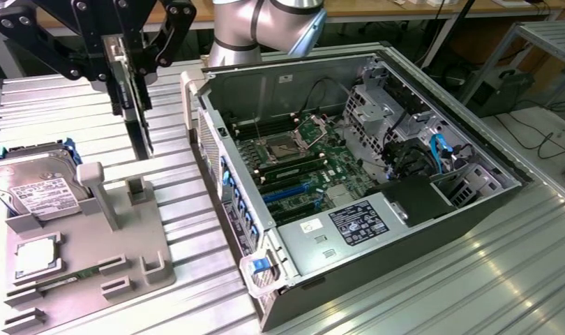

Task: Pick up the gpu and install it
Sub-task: 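Pick up the gpu and move the gpu toward the slot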

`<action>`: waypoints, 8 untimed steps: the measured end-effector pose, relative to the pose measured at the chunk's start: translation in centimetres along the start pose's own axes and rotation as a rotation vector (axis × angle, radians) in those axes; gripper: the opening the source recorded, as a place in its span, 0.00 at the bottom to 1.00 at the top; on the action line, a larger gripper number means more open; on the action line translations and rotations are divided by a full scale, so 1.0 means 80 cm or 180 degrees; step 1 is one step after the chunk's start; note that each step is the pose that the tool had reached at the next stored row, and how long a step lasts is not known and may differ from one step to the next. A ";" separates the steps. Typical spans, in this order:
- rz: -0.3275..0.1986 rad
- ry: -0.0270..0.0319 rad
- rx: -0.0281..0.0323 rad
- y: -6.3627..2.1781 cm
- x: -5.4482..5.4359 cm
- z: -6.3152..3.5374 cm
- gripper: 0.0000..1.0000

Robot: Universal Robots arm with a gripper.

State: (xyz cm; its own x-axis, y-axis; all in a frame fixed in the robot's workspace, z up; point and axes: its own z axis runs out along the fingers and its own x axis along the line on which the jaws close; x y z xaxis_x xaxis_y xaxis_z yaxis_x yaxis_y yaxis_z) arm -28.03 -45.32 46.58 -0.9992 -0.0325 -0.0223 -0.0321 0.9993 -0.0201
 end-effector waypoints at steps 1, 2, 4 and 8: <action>0.0000 0.0000 0.0000 0.000 -0.001 0.000 0.28; 0.0000 0.0000 0.0000 0.000 -0.001 0.000 0.28; 0.0000 0.0000 0.0000 0.000 -0.003 0.000 0.28; 0.0000 0.0000 0.0000 0.000 -0.006 0.000 0.28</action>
State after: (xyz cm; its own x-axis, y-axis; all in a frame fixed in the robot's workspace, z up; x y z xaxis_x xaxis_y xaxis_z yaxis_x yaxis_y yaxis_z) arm -27.58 -45.32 46.59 -0.9992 -0.0324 -0.0222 -0.0320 0.9993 -0.0201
